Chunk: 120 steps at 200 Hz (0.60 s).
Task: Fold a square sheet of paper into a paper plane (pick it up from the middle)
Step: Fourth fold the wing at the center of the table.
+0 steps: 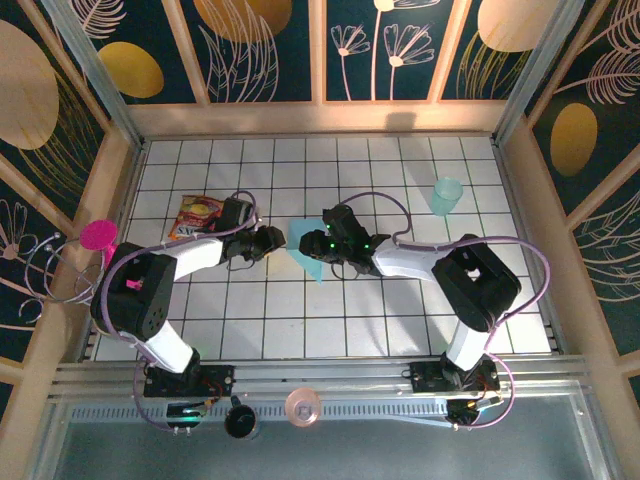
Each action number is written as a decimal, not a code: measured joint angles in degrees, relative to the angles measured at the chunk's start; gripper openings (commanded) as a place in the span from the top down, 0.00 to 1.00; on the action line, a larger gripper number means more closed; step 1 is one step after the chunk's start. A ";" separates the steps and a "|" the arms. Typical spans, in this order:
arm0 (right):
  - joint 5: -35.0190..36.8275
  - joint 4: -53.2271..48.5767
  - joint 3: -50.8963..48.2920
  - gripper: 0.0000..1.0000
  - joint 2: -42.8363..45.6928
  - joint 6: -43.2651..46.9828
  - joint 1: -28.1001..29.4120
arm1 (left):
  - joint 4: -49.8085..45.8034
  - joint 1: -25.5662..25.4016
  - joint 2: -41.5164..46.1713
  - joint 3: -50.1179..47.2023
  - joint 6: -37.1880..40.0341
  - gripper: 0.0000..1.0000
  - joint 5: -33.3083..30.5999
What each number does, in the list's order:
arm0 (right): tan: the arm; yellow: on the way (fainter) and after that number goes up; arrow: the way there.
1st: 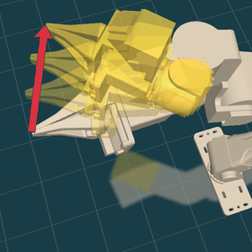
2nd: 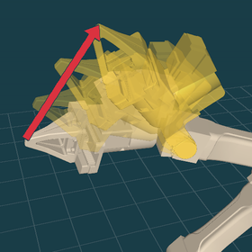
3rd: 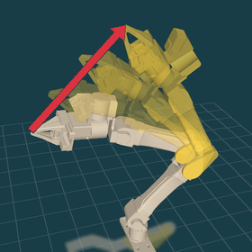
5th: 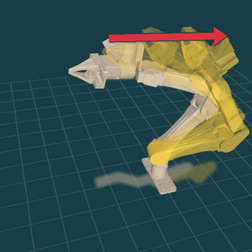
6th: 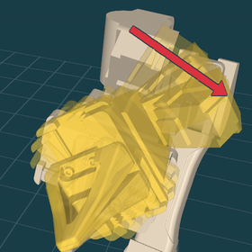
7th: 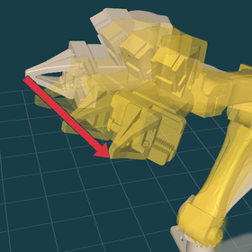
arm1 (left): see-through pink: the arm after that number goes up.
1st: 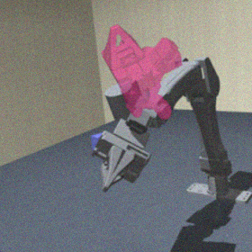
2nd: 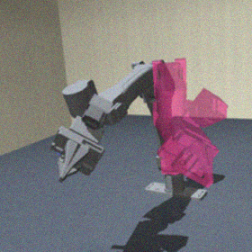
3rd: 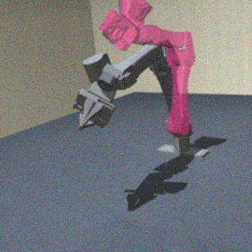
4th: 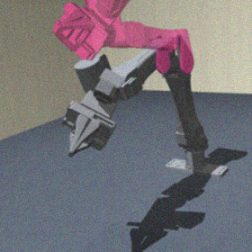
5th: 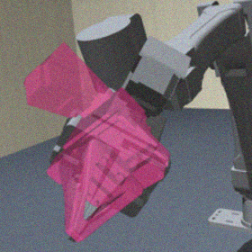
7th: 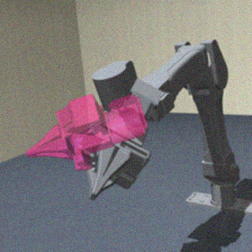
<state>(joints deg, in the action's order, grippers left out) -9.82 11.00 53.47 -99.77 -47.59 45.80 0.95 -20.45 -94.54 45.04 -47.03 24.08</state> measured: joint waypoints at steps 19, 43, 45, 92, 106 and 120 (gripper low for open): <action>0.81 0.20 -0.17 0.65 -0.98 -1.27 -0.07 | 1.40 -0.81 -0.28 -1.27 -1.86 0.61 1.95; 1.16 0.17 -0.17 0.65 -2.69 -1.92 -0.39 | 4.22 -1.42 -1.88 -1.33 -3.72 0.62 4.09; 1.22 0.15 -0.17 0.65 -2.86 -2.03 -0.39 | 4.39 -1.44 -2.01 -1.33 -3.82 0.62 4.17; 1.44 -0.68 -0.17 0.65 -5.29 -2.47 -1.07 | 5.49 -1.44 -3.85 -1.01 -4.92 0.63 4.55; 1.44 -0.98 -0.17 0.66 -5.66 -2.49 -1.25 | 5.51 -1.44 -4.52 -1.01 -5.22 0.63 4.42; 1.44 -0.96 -0.17 0.66 -5.97 -2.49 -1.38 | 5.60 -1.44 -4.98 -0.98 -5.68 0.63 4.44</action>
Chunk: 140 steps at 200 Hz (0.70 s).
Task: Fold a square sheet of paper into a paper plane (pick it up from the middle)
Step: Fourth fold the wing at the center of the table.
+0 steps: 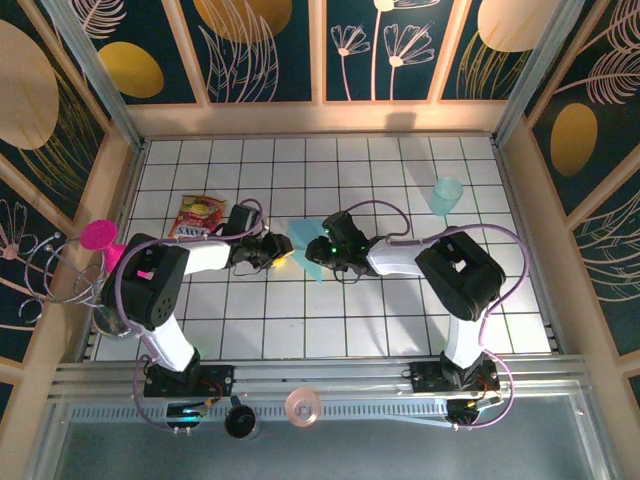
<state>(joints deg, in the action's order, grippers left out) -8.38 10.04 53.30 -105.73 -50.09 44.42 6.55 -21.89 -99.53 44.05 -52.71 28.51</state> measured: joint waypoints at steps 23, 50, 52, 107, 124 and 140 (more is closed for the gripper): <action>-0.04 -0.02 0.00 0.68 -0.31 0.00 -0.20 | 0.37 0.02 -0.52 0.26 -0.52 0.68 0.17; -0.04 -0.07 0.00 0.70 -0.33 -0.02 -0.26 | 0.74 0.02 -1.16 1.18 -0.98 0.72 0.35; -0.04 -0.09 0.00 0.70 -0.33 0.00 -0.26 | 0.74 0.02 -1.16 1.27 -0.98 0.72 0.44; -0.24 -0.13 0.00 0.72 -0.57 0.00 -0.52 | 0.37 0.02 -2.54 2.78 -0.94 0.66 0.48; -0.22 -0.13 0.00 0.72 -0.57 0.00 -0.52 | 0.00 0.02 -2.54 2.97 -0.94 0.65 -0.50; -0.22 -0.15 0.00 0.72 -0.59 0.00 -0.52 | -0.37 0.02 -2.54 3.02 -0.94 0.64 -1.22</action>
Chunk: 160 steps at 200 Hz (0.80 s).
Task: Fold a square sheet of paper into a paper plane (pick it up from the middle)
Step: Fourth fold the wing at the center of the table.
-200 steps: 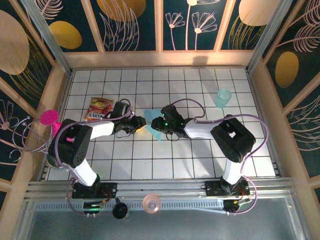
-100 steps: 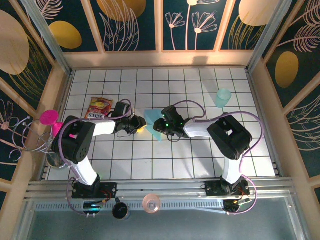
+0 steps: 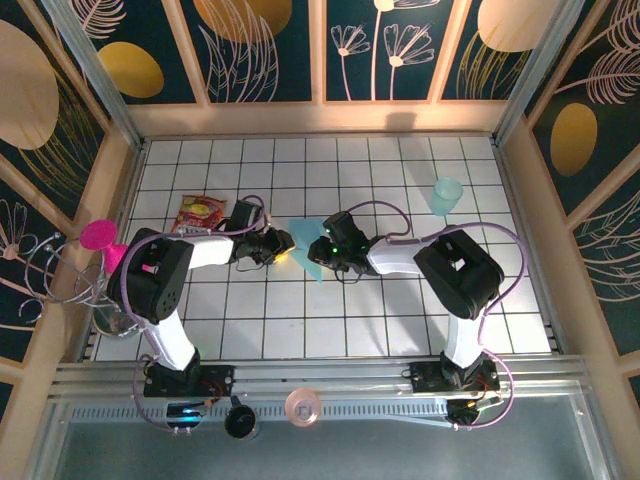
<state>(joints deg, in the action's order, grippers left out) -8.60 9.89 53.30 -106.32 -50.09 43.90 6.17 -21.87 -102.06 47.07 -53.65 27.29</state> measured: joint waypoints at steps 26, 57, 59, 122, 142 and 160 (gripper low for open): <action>0.00 0.00 0.00 0.72 -0.04 0.00 -0.07 | -0.02 -0.02 0.00 0.04 0.00 0.64 -0.35; -0.02 0.02 0.00 0.72 -0.13 0.00 -0.11 | 0.04 -0.02 -0.11 0.17 0.00 0.69 0.17; -0.02 0.02 0.00 0.72 -0.13 0.00 -0.11 | 0.04 -0.02 -0.13 0.20 -0.02 0.70 0.31; -0.02 0.02 0.00 0.73 -0.15 0.00 -0.11 | 1.46 -0.02 -0.85 0.76 -0.02 0.73 4.20; -0.02 0.02 0.00 0.73 -0.15 0.00 -0.11 | 1.70 -0.02 -1.25 1.31 0.33 0.73 5.77; -0.02 0.04 0.00 0.73 -0.15 0.02 -0.11 | 1.51 -0.02 -2.40 2.69 1.55 0.73 6.84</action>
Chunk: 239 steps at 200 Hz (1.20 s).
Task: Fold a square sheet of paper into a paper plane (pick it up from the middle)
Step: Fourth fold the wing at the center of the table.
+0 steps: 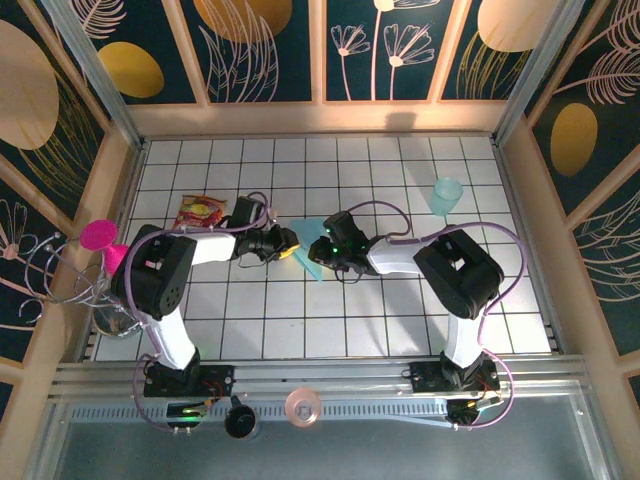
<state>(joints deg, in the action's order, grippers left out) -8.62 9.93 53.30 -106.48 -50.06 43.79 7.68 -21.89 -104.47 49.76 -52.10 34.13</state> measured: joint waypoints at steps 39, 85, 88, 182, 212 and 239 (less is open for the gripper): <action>0.00 0.02 0.00 0.73 0.00 0.02 0.00 | -1.18 0.42 -2.54 2.45 3.23 0.74 1.51; 0.00 0.17 -0.02 0.73 0.00 0.17 -0.09 | -3.43 1.77 -3.48 3.52 6.08 0.74 2.58; 0.00 0.17 -0.04 0.73 0.00 0.17 -0.11 | -3.45 1.84 -3.48 3.52 6.23 0.74 2.60; -0.02 1.07 -0.39 0.68 0.15 0.63 -0.22 | -3.37 2.51 -3.50 3.52 6.82 0.93 4.63; 1.38 1.25 -1.92 0.58 2.45 3.17 -0.33 | -2.78 2.49 -3.45 3.30 6.60 0.94 4.55; 5.73 0.70 -2.49 0.52 7.15 8.28 -0.31 | -1.09 2.49 -2.12 1.44 3.93 0.93 3.04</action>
<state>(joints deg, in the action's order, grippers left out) -2.90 10.63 50.81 -99.33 -41.78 43.48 6.59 -19.40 -106.59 51.20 -48.16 37.17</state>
